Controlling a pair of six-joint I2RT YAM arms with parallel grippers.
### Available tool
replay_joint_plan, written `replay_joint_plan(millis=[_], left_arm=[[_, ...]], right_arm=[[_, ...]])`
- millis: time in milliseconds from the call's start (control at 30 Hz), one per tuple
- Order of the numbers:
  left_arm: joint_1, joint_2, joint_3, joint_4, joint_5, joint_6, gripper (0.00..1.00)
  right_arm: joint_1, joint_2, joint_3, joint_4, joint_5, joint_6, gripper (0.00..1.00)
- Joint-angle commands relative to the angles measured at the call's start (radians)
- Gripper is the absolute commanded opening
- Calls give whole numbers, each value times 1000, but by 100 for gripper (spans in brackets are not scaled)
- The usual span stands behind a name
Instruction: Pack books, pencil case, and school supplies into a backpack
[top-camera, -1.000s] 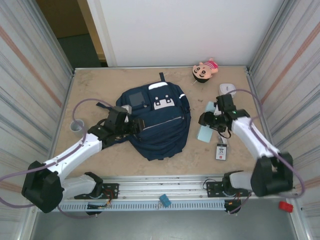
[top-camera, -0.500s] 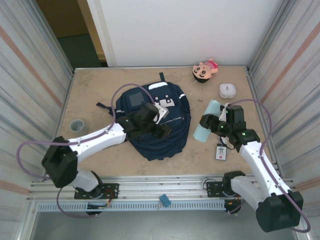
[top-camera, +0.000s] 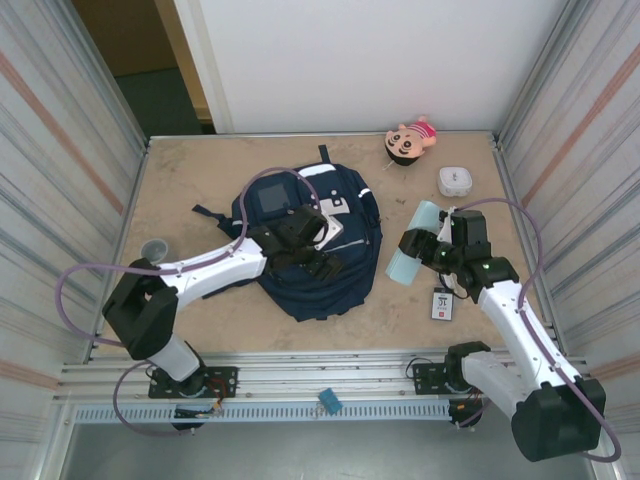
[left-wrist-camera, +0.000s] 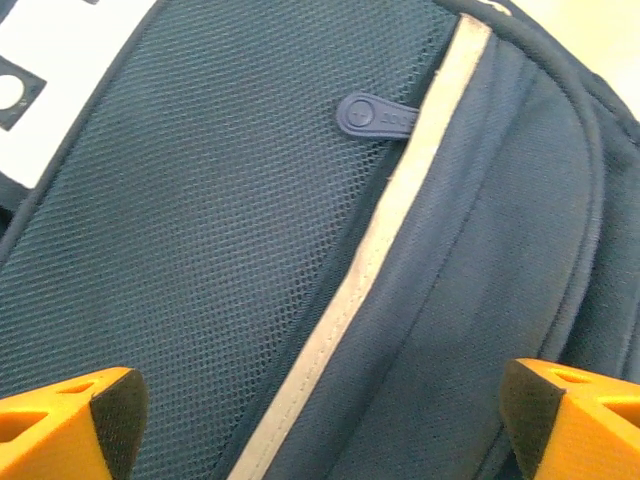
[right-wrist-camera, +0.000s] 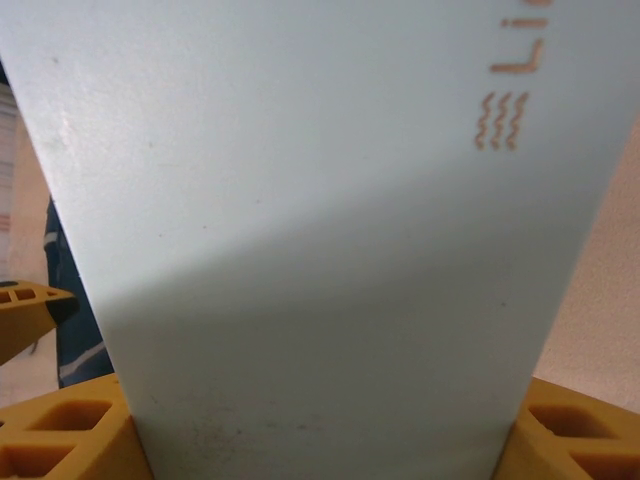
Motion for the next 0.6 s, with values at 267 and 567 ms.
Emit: replay_joint_plan(millis=[267,567], left_arm=[[2,39,28,0,115,53,94],[37,46,21,13,-86,-33,48]], right_arm=[[-6,1,-9,24,-27,2,54],[-5,-19,-11,12,-28,-17,49]])
